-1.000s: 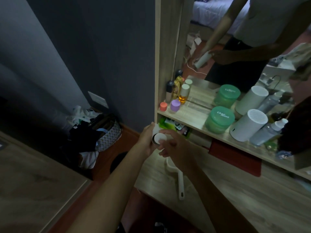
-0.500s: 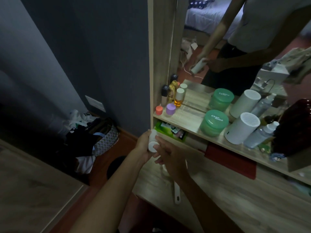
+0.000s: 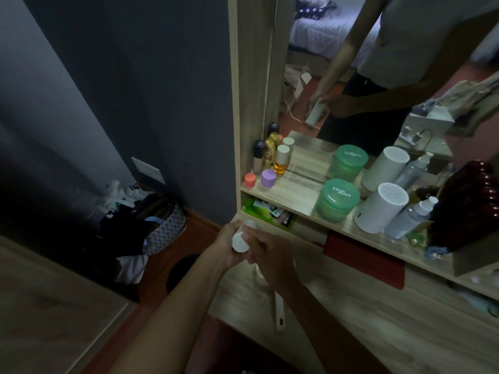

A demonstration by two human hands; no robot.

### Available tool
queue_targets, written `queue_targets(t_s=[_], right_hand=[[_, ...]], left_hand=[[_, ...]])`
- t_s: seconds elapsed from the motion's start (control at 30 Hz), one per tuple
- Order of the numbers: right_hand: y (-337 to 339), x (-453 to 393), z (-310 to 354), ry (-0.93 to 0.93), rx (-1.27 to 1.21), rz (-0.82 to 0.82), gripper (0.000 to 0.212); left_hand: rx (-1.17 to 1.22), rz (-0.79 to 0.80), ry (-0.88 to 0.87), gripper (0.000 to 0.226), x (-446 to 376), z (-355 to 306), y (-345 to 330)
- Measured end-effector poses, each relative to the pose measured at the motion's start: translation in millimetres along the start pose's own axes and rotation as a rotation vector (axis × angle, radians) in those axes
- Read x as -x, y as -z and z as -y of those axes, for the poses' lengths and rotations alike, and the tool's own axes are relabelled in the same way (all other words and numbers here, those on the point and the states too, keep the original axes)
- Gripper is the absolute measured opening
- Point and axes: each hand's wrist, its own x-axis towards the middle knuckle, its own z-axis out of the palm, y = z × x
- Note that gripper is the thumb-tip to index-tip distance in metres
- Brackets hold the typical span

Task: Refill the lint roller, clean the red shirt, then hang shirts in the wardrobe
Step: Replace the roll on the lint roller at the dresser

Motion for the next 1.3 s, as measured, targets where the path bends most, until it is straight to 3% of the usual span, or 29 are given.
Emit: queue_targets(t_s=[0.07,0.2,0.23,0.33,0.4,0.5,0.6,0.77,0.9,1.1,1.2,1.3], right_hand=[[-2.5,1.0,-5.3,0.146,0.21,-0.073,0.049],[-3.0,3.1,-6.7,0.396,0.462,-0.257,0.044],[-2.1,2.8,-6.4,0.362,0.401,-0.211,0.049],[-2.1,3.4,-26.2,0.022,0.06,-0.144,0.057],[0.8,4.2,-53.7,-0.179,0.201,-0.188,0.058],[8.0,15.7,-98.2,-0.457,0.637,0.154,0.053],[3.8,38.7,-127.0,-0.504,0.78,0.407,0.048],[5.2,55.3,-132.0,-0.557,0.613,0.296,0.038],[16.6,42.6,-101.0,-0.363,0.448,0.295,0.034],[42.3,31.4,-12.6,-0.065,0.284,0.217,0.089],[40.9,24.9,3.6,0.062,0.289,0.148,0.098],[39.7,20.2,8.7,0.056,0.246,0.137,0.108]], left_hand=[[0.048,-0.022,0.028,0.032,-2.5,-1.4,-3.7],[0.121,-0.004,-0.027,0.048,-7.7,-3.8,-12.2],[0.135,0.019,-0.055,0.05,-7.9,-3.1,-13.4],[0.166,-0.025,-0.094,0.046,-7.8,-4.2,-16.0],[0.132,-0.076,-0.104,0.04,-6.1,-6.8,-15.2],[0.093,-0.098,-0.104,0.035,-1.2,-9.1,-9.7],[0.093,-0.096,-0.095,0.039,-1.3,-7.4,-1.9],[0.112,-0.058,-0.069,0.04,4.6,-1.6,2.3],[0.098,-0.069,-0.104,0.042,7.9,-4.0,4.8],[0.054,-0.053,-0.161,0.044,14.3,-6.8,4.9],[0.033,-0.001,-0.169,0.045,19.0,-3.2,-2.3],[0.056,0.047,-0.167,0.042,24.3,-1.3,-6.8]])
